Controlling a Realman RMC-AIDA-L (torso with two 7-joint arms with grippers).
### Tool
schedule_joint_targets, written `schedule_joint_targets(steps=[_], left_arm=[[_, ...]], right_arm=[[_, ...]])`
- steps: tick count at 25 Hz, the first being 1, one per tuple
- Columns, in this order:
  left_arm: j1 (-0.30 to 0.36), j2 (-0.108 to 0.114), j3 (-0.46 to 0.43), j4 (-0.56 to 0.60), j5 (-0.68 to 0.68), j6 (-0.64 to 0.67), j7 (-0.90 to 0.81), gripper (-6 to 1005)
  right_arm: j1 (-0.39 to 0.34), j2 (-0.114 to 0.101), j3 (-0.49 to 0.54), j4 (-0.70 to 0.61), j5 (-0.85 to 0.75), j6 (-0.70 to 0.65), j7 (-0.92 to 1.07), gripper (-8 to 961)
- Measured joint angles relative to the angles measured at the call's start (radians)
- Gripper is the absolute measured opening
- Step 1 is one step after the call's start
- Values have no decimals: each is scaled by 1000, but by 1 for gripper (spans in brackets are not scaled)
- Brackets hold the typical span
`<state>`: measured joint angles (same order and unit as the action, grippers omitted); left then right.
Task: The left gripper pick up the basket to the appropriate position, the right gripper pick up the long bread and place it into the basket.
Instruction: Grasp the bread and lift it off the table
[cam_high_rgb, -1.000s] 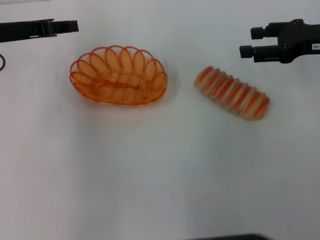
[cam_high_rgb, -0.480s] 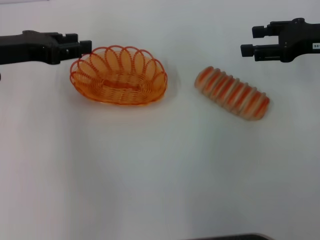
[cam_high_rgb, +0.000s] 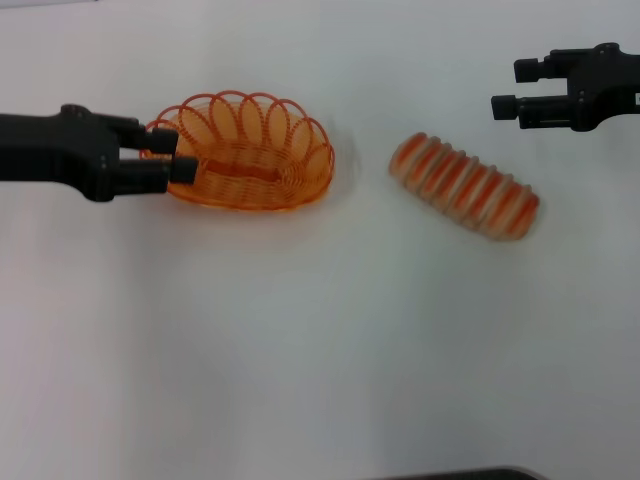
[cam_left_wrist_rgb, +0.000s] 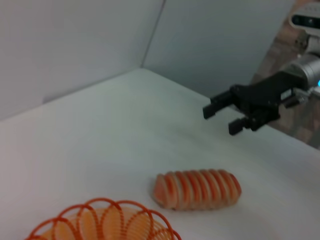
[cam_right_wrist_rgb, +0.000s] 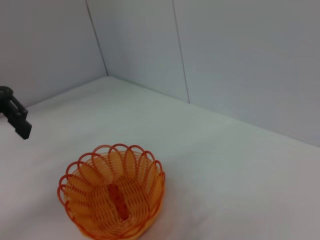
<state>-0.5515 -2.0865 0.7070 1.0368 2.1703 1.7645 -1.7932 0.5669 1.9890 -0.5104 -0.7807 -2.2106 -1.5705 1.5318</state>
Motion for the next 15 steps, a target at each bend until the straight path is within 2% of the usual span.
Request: schedule_joint_targets(steps=[5,15], left_arm=[[1,-1,2,1,64,35,12,481],[11,-2,-10,24,154,17,40,483]], right_arm=[[-9,-4,-1,0,-1,-2,-13,726],[-6,-16,-6,-2,-6,0,-9,727]])
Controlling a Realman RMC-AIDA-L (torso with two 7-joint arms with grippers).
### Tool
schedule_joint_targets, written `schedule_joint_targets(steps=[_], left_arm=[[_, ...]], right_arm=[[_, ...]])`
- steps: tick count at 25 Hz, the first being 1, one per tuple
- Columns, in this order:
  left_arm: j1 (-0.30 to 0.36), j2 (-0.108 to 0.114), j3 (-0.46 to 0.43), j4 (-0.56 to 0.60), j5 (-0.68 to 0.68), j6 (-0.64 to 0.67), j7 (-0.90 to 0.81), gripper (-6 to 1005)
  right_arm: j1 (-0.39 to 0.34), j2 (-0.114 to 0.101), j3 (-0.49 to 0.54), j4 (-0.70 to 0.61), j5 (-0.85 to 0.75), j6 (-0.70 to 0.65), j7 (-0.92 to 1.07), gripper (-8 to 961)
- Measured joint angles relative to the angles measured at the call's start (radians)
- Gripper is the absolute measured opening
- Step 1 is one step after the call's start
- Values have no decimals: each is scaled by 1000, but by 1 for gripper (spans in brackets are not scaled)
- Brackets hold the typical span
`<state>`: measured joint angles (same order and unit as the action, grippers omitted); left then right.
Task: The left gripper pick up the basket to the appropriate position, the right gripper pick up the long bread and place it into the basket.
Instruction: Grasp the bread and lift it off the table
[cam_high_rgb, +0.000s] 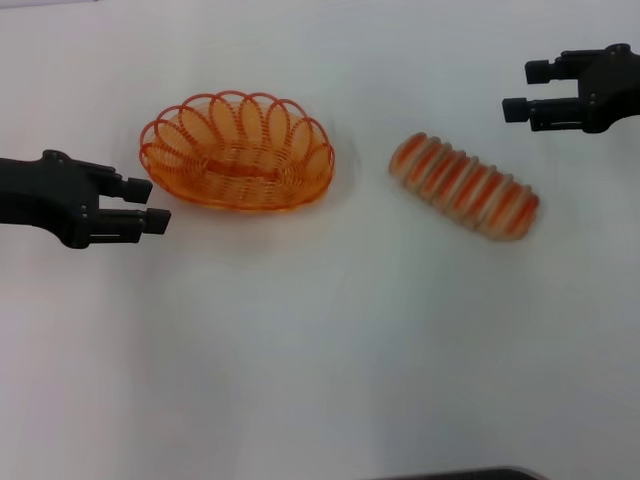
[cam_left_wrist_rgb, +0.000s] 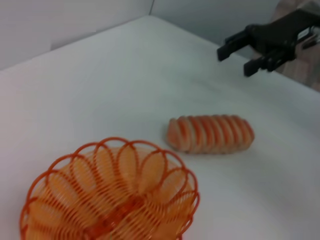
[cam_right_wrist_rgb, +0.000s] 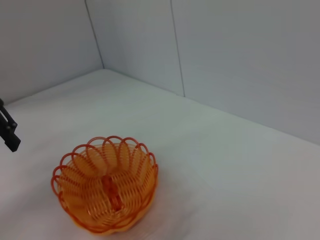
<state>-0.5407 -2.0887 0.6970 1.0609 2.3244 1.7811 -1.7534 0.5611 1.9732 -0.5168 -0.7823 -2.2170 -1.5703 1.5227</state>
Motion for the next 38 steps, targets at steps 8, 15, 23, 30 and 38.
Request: schedule_joint_targets(steps=[8,15,23,30,38], left_arm=[[4,-6,-2,35,30,5,-3,497],[22,-28,-4,92,27,2,-21,648],[26,-32,-4,108,24,1,-35,821],[23,-33,-5,109,24,-6,-35,891],[21,-33,-5,111,23,-4,-36,888]], right_arm=[[3,-4,-11,0,-1,7,16,741],[13,-1,-26,-2,-1,8,33,899],[44,-1,-93,0,-10,78,193,939],[105,-14,-132,0,-87,69,339,935],[175,-26,-143,-2,-254,18,468,932]])
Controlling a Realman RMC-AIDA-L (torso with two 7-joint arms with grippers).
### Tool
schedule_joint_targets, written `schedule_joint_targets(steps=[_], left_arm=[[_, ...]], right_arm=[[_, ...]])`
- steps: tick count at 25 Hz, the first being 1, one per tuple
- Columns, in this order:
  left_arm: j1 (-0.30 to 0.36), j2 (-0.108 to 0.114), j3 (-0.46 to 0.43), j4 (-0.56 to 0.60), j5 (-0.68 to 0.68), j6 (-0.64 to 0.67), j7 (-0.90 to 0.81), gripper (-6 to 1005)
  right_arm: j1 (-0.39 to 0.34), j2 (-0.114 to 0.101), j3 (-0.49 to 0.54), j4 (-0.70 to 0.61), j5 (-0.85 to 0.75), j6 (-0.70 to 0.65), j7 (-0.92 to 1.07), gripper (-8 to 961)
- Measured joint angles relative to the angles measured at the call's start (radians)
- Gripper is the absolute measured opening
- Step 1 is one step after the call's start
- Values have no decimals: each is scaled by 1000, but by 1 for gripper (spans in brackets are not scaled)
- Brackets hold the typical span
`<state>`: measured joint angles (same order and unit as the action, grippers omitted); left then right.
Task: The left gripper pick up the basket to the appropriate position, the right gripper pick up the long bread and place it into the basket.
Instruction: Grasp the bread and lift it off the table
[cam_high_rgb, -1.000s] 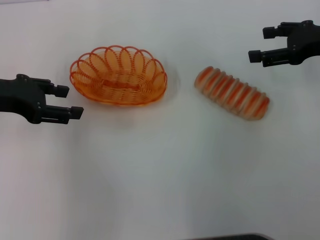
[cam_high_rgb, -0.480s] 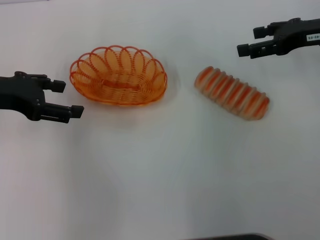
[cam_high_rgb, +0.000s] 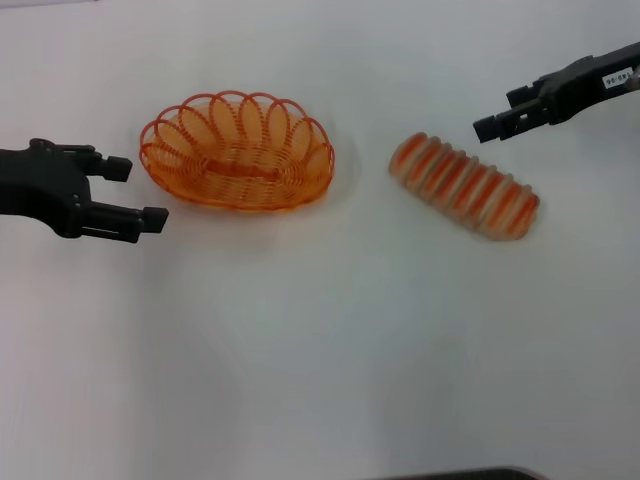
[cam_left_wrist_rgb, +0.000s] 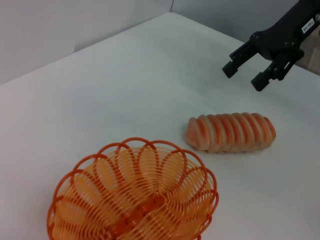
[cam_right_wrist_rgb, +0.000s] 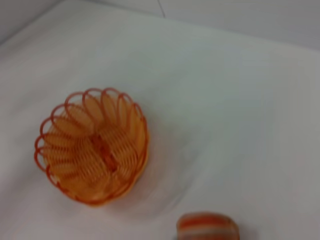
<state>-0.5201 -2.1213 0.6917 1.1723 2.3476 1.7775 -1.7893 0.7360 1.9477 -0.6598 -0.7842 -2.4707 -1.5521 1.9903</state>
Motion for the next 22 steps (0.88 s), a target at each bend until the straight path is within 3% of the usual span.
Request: schedule_joint_targets(steps=[4,10,22], left_arm=[[-2,1,0,1,-1,4,-2,888],[-1,2,0,3,-1,6,-9,888],[3,0,0,21,-1,13,-14,888]], right_arm=[[48,-19,-8,-1,-71,-51,54,931],[114,-26,-36,-1,-170,-111,101,931],[187,2,-123,2,-276,-111,153,930]])
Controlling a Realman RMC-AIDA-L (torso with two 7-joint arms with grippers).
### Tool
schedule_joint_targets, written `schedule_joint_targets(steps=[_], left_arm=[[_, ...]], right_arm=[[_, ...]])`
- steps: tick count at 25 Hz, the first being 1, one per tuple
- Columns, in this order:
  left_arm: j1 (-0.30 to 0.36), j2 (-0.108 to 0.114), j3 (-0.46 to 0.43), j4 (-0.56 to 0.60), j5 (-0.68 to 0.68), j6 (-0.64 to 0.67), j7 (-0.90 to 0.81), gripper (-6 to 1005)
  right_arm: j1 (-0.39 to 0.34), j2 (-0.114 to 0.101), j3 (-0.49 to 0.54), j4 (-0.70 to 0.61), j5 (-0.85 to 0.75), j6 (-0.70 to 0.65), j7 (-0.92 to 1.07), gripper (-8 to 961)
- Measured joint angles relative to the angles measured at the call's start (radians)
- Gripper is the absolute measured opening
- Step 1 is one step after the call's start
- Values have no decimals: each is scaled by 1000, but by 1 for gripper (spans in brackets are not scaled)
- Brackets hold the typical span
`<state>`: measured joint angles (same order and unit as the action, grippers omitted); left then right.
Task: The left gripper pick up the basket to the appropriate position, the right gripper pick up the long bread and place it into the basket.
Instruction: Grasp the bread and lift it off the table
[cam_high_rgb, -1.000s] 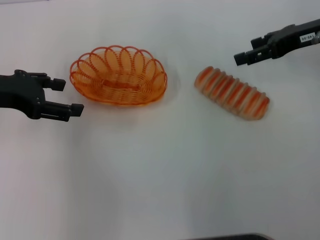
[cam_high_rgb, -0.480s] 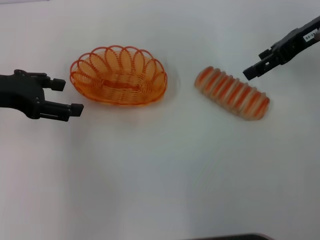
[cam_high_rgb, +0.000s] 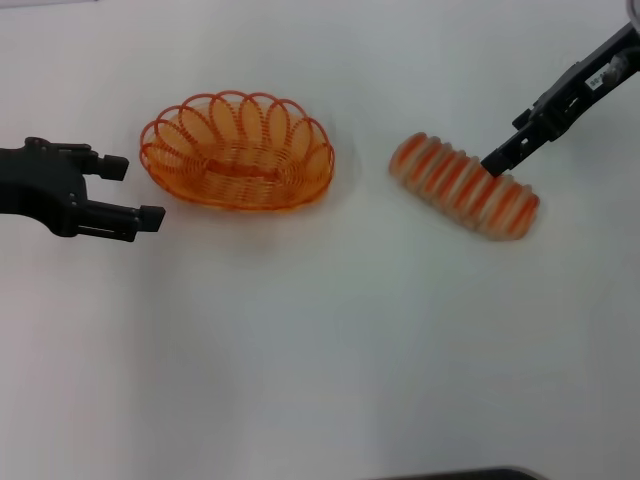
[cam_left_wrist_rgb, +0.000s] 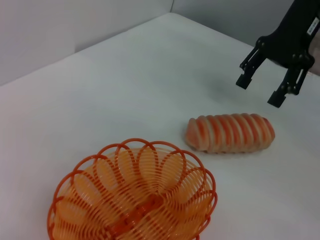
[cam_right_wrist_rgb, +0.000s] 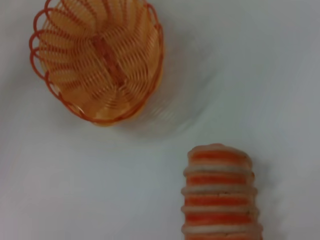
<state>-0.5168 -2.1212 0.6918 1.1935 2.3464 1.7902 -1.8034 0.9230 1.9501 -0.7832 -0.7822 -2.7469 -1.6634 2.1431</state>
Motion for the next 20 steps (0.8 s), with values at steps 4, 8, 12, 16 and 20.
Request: schedule_joint_targets(steps=[4,8,12,16,20], left_arm=[[0,0,0,3,0,3,-1,888],[1,-2,0,6,-1,7,-1,887],[1,-4,0,7,-1,9,-1,887],[1,-5,0,8,-1,10,-3,887],[-1,-5,0,11,-1,16,-8,887]], right_arm=[[4,10,-56,2,0,14,29,931],[5,16,-113,2,-1,33,63,931],[6,23,-153,2,-1,54,89,931],[11,39,-184,1,-12,73,107,931],[20,56,-211,1,-25,85,124,930]])
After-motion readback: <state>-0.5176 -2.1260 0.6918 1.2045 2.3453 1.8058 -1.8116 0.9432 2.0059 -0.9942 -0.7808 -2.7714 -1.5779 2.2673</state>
